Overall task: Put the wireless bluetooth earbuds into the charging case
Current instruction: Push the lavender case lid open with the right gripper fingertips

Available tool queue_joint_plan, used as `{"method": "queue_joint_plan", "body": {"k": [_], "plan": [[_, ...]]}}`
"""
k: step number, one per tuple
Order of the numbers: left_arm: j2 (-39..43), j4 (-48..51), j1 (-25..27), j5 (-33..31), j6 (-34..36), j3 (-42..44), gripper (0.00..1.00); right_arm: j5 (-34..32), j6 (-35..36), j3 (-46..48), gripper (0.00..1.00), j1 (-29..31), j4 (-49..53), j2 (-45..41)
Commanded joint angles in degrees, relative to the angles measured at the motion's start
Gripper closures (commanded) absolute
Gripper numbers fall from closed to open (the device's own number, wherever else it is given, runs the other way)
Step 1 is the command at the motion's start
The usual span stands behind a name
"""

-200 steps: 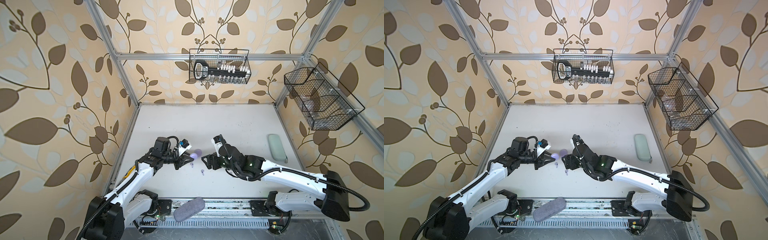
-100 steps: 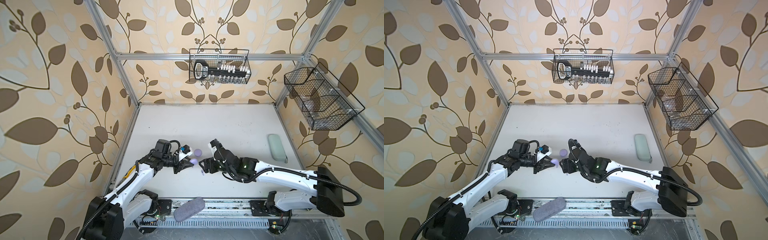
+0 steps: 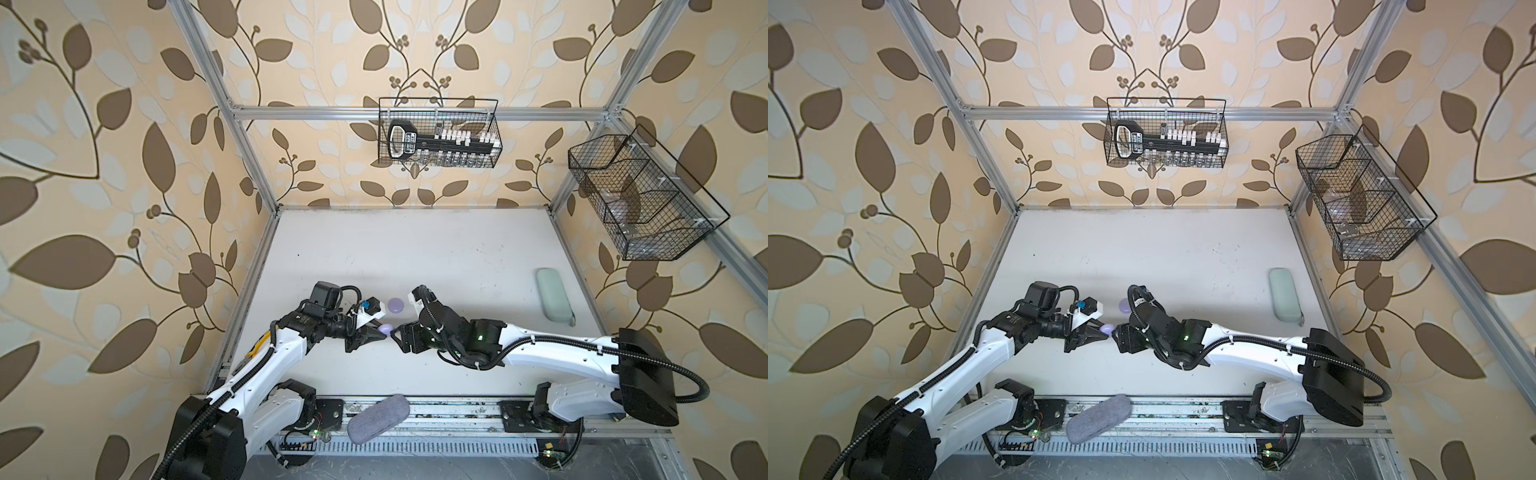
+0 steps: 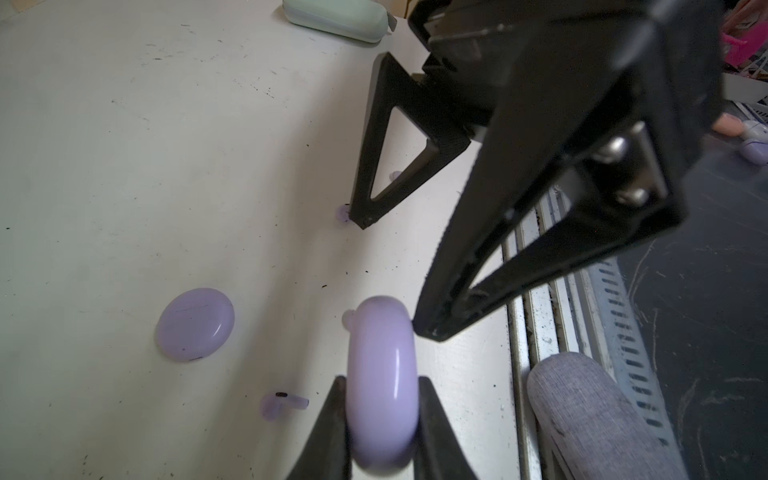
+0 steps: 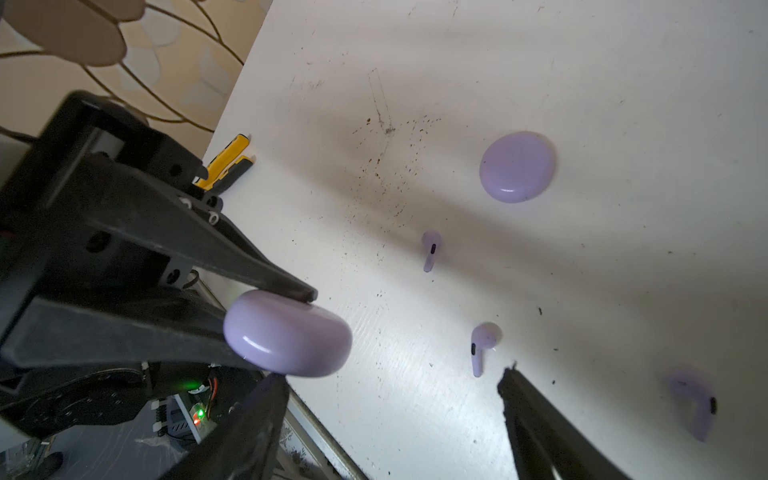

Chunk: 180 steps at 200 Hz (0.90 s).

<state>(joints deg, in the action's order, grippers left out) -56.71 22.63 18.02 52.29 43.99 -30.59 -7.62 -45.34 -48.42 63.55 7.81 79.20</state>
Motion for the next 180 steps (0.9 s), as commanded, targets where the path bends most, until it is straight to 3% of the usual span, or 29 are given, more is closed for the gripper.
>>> {"method": "queue_joint_plan", "body": {"k": [1, 180], "plan": [[0.0, 2.0, 0.9, 3.4, 2.7, -2.0, 0.99, -0.2, -1.3, -0.3, 0.19, 0.4, -1.3, 0.9], [-0.6, 2.9, 2.4, 2.3, 3.4, -2.6, 0.97, 1.2, 0.4, -0.4, 0.19, -4.1, -1.4, -0.1]]}}
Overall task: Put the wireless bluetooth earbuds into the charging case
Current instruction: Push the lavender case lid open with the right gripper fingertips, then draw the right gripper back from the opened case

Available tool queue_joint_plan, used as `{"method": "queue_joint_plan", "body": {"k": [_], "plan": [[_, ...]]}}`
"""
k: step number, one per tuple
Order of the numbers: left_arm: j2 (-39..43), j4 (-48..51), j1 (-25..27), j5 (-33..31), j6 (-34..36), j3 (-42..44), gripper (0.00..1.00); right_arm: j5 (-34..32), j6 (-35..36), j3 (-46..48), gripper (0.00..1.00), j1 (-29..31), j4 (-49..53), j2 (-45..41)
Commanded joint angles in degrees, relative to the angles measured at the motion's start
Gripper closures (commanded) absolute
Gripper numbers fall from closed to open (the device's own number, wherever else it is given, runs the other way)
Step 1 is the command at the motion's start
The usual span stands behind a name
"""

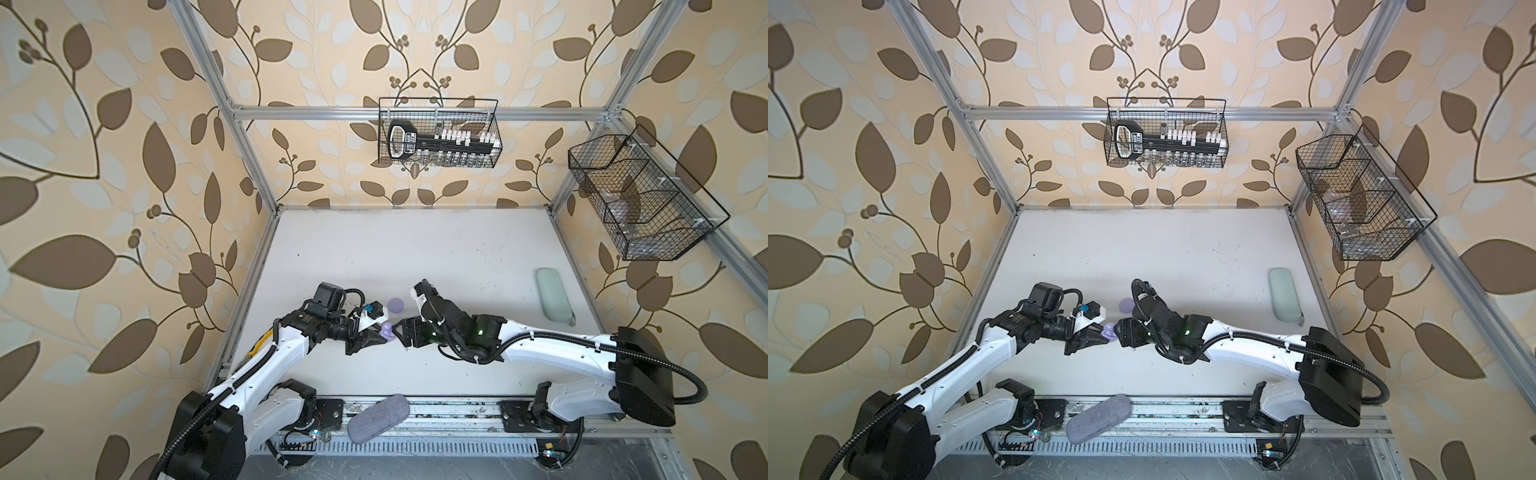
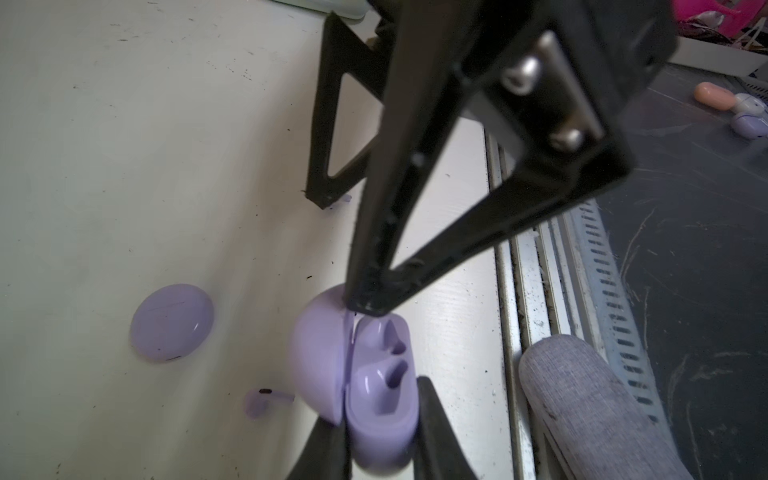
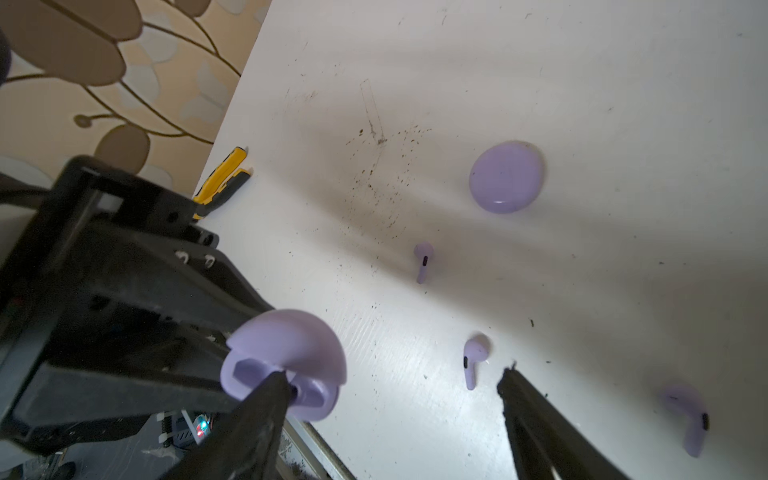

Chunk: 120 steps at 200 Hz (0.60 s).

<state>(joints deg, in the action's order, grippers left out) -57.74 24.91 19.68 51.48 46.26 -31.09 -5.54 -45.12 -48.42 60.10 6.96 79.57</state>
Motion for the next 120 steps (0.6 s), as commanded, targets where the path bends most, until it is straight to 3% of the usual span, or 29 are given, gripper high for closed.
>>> {"method": "queue_joint_plan", "body": {"k": [1, 120], "plan": [[0.4, 0.6, 0.7, 3.1, 1.1, -2.1, 0.97, -0.9, 0.3, -0.4, 0.19, -0.7, -0.6, -0.4], [0.7, 0.1, 0.8, 2.7, 0.7, -1.7, 0.96, -1.6, 0.8, -0.2, 0.19, -1.3, 0.8, -2.8]]}}
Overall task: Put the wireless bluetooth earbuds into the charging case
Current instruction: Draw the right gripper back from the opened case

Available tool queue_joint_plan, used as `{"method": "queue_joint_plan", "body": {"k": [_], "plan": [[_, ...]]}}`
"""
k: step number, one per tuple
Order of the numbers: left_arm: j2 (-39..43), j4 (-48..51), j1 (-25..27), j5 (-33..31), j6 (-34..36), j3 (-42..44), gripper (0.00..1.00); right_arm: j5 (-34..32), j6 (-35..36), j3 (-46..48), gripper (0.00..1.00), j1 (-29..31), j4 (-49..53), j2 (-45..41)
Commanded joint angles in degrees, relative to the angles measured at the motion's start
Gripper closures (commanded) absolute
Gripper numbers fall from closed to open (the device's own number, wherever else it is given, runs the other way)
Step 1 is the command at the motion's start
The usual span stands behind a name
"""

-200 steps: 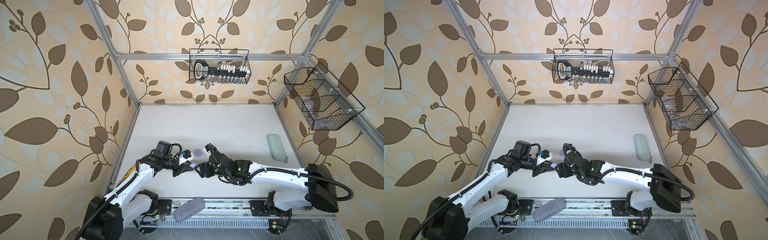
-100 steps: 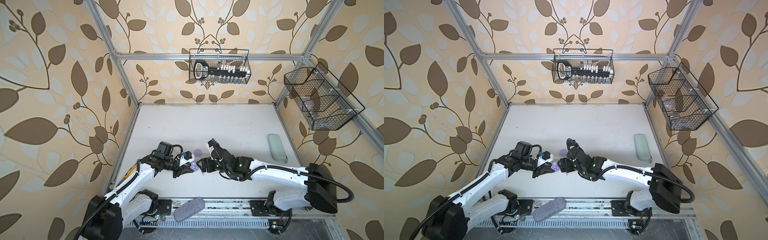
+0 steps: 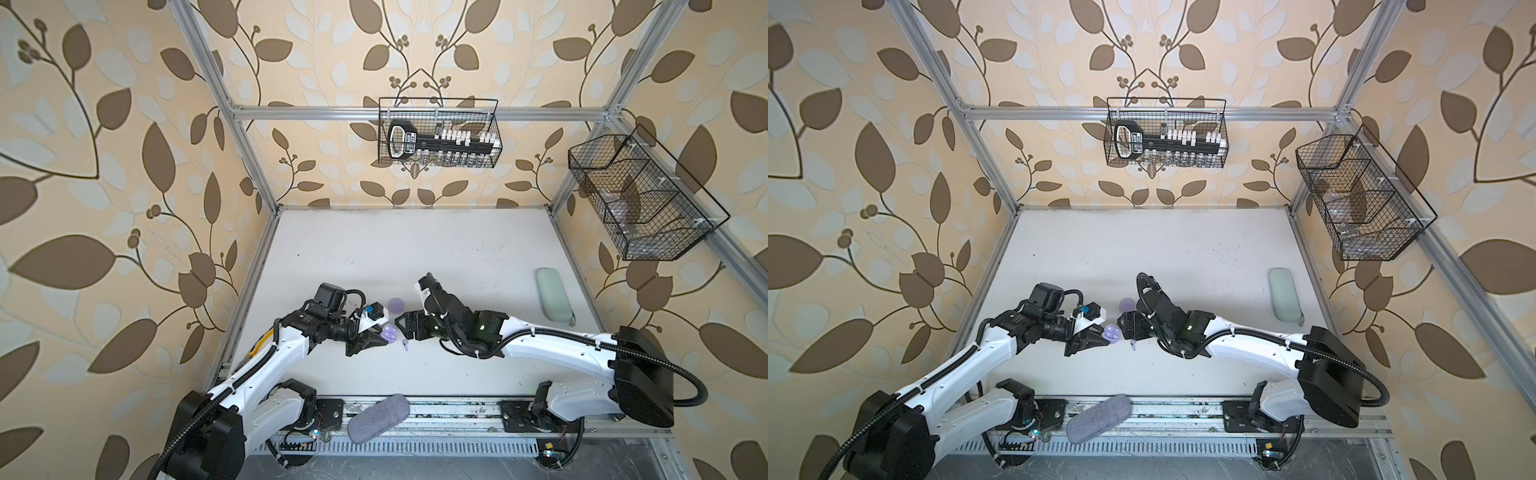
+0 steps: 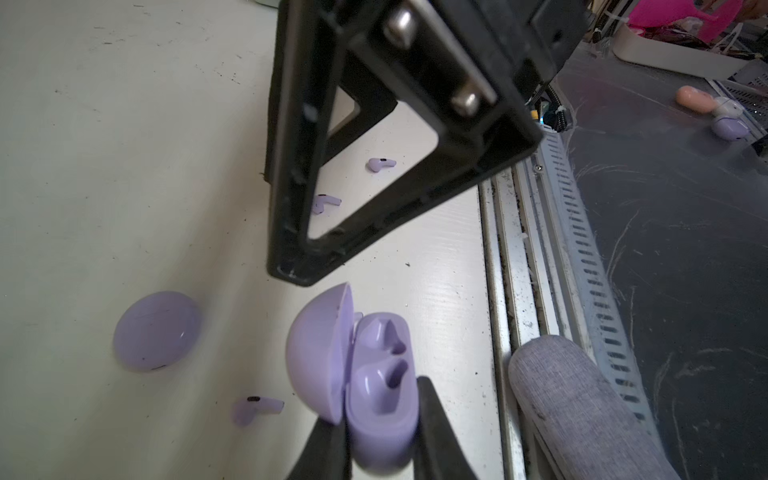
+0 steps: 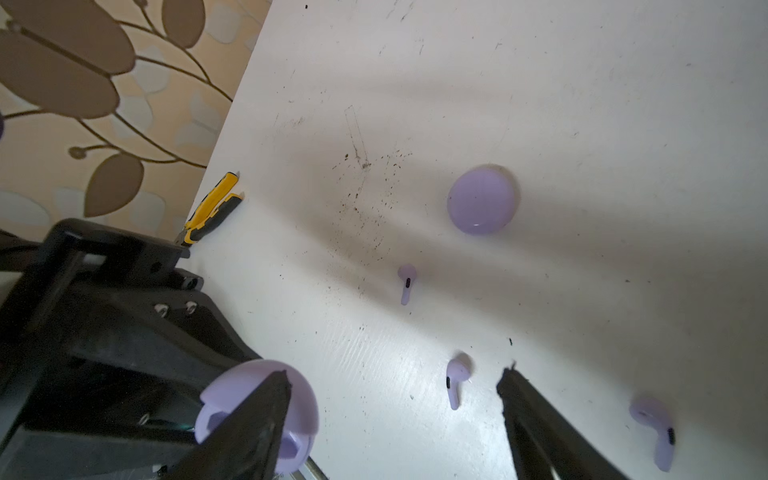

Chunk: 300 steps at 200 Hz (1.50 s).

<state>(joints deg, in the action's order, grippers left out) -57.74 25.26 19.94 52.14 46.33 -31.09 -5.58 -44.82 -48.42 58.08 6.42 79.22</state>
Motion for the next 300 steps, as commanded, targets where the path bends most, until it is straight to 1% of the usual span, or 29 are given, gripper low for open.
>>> {"method": "queue_joint_plan", "body": {"k": [1, 74, 176, 300], "plan": [[0.7, -0.3, 0.5, 2.1, 0.6, -1.7, 0.96, -1.6, 0.5, -0.2, 0.19, 0.7, 1.4, -2.6], [0.9, -1.5, 0.6, 1.5, -0.7, -1.5, 0.98, -4.1, 0.8, 1.3, 0.19, 0.9, 6.0, -6.9], [1.8, -5.2, 0.8, 0.5, -4.1, -0.7, 0.98, -5.4, 1.4, 2.6, 0.19, -2.4, 12.5, -12.9], [3.0, -6.9, 1.0, -0.1, -4.8, 0.9, 0.98, -6.1, -0.8, 7.6, 0.2, -4.1, 14.0, -17.9]]}}
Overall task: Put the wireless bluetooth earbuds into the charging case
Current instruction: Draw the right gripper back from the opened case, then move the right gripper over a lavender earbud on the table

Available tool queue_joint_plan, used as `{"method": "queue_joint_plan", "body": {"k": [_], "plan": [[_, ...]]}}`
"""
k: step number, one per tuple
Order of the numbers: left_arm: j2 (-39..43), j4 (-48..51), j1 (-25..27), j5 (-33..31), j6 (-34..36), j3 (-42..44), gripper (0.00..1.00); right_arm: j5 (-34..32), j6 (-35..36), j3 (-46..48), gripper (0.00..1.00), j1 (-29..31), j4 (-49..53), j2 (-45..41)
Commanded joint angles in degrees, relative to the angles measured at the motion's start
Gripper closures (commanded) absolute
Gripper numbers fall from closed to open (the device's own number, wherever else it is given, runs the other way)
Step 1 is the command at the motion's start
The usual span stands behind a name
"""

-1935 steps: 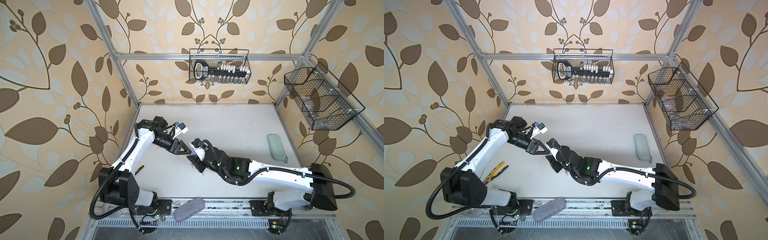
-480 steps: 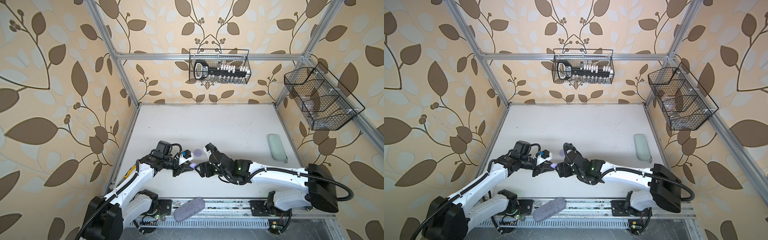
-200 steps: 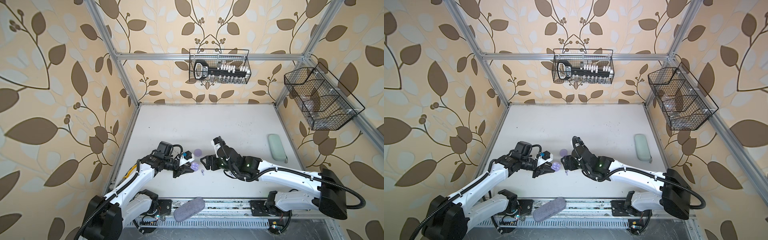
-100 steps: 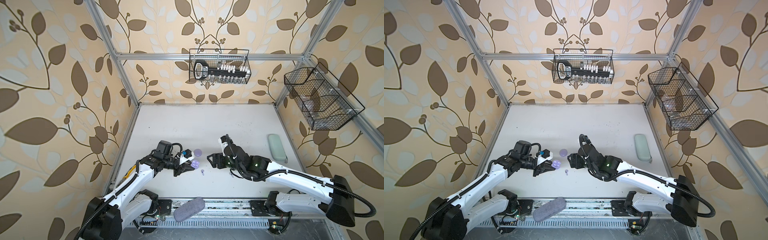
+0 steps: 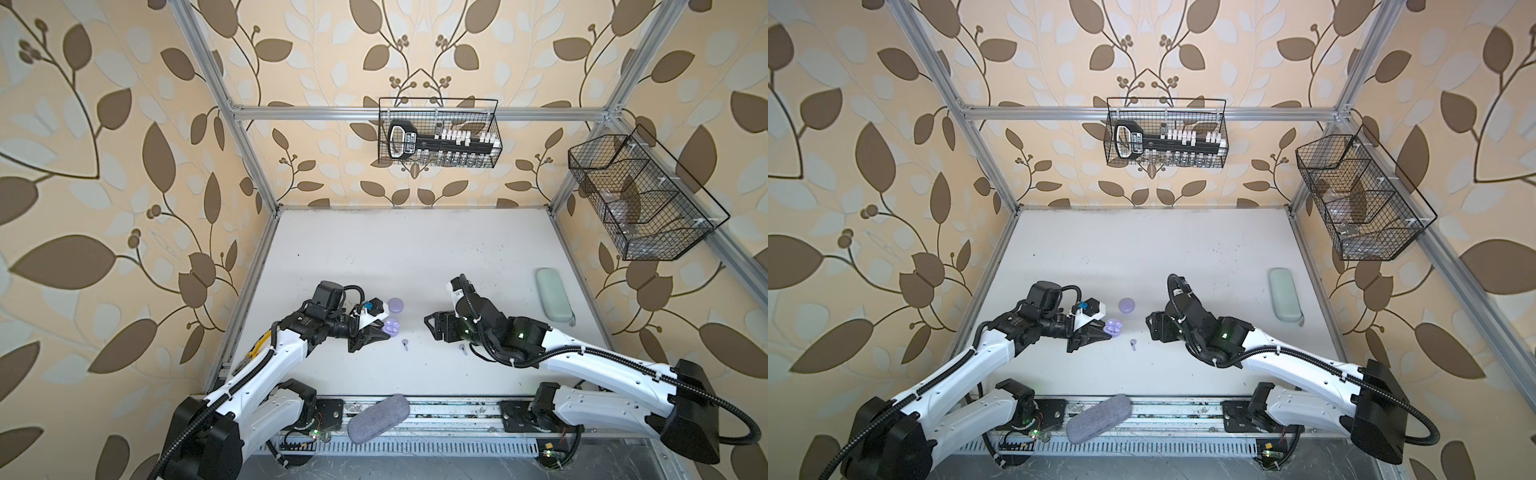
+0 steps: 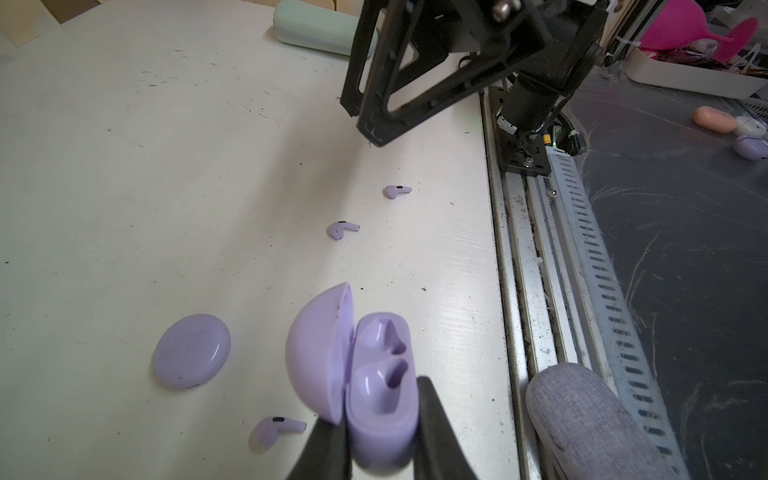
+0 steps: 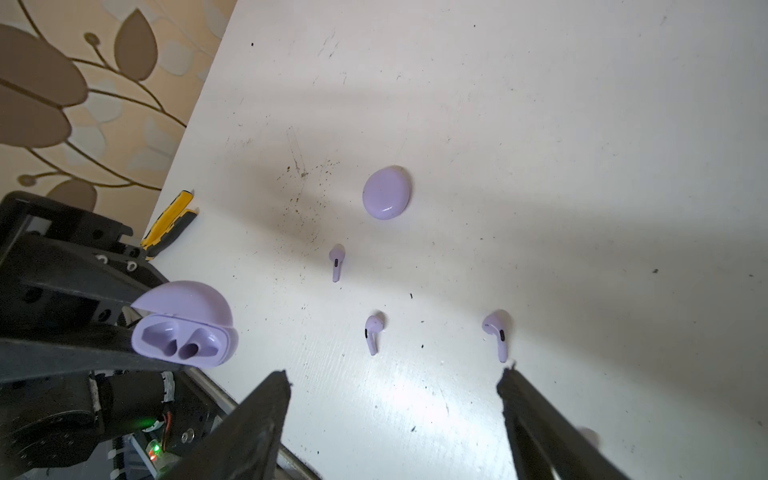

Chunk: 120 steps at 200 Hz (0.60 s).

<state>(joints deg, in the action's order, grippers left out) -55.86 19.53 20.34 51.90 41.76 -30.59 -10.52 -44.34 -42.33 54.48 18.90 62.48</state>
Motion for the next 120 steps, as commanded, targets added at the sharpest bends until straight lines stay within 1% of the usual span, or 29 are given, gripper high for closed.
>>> {"method": "queue_joint_plan", "body": {"k": [1, 120], "plan": [[1.1, -1.2, 0.6, 0.1, -0.2, 0.4, 0.98, -1.2, -1.3, 1.5, 0.2, -0.4, 1.5, -1.2], [1.2, -1.2, 0.6, 0.2, 0.1, 0.5, 0.98, -4.4, -2.9, 1.2, 0.21, -1.0, 8.3, -0.6]]}}
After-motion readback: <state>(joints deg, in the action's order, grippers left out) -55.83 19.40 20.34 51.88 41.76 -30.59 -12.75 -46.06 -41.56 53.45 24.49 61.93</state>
